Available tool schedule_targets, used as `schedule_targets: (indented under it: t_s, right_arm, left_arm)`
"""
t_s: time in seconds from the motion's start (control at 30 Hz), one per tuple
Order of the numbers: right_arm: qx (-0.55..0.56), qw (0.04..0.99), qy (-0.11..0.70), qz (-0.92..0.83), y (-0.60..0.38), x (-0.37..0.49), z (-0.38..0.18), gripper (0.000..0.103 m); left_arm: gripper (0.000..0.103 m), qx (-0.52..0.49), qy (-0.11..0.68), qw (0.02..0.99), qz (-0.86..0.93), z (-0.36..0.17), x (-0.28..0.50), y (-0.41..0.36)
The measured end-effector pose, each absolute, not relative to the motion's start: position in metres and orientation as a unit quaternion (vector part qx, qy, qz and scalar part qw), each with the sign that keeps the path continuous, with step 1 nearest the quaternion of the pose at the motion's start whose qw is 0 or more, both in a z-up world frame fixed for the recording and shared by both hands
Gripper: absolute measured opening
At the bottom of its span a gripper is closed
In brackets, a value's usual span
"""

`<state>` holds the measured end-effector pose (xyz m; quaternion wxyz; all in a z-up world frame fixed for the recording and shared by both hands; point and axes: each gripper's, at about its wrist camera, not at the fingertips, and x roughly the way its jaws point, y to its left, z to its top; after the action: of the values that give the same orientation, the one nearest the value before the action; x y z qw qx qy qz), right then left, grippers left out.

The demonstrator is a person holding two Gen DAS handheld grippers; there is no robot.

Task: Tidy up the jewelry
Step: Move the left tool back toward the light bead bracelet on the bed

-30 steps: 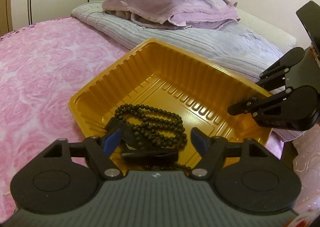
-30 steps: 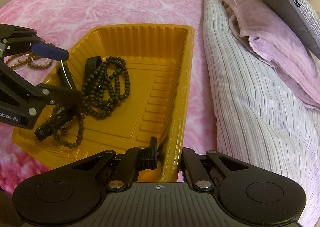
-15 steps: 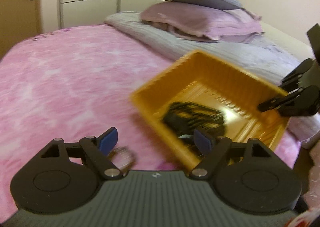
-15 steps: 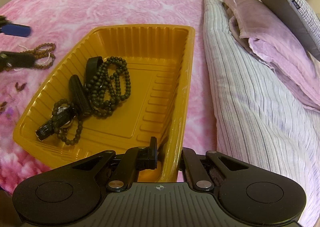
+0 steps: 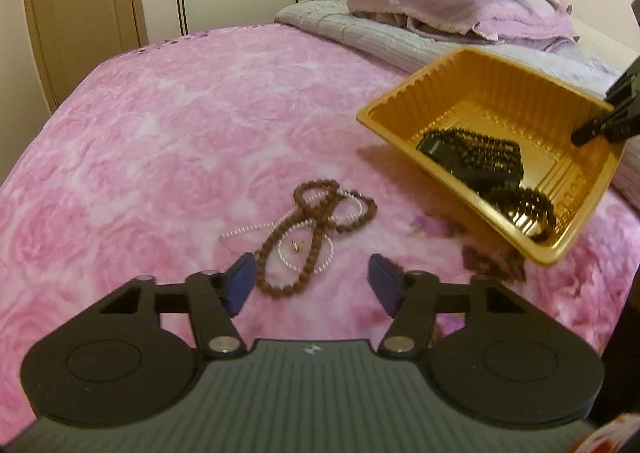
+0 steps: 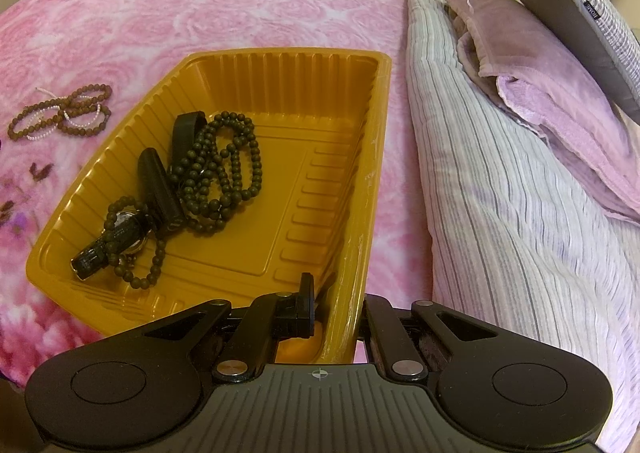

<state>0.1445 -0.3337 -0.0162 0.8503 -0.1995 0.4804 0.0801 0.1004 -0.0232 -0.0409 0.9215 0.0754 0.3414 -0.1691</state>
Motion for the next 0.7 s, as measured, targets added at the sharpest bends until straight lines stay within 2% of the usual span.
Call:
schedule_targets:
  t_s: [0.23, 0.3, 0.53, 0.6, 0.7]
  right_arm:
    - [-0.199, 0.850, 0.481, 0.080, -0.334, 0.145, -0.016, 0.005]
    - [-0.199, 0.850, 0.481, 0.081, -0.334, 0.145, -0.016, 0.006]
    - [-0.198, 0.849, 0.483, 0.079, -0.335, 0.146, -0.018, 0.006]
    - [-0.197, 0.849, 0.483, 0.079, -0.336, 0.146, -0.018, 0.006]
    - [-0.198, 0.849, 0.483, 0.079, -0.336, 0.146, -0.018, 0.006]
  left_arm:
    - [0.020, 0.160, 0.342, 0.910, -0.172, -0.058, 0.112, -0.037]
    - [0.016, 0.193, 0.345, 0.900, -0.185, -0.064, 0.118, -0.039]
    - [0.014, 0.282, 0.355, 0.859, -0.239, -0.076, 0.128, -0.046]
    - [0.006, 0.278, 0.363, 0.854, -0.250, -0.074, 0.131, -0.046]
    - [0.006, 0.259, 0.356, 0.863, -0.248, -0.059, 0.135, -0.041]
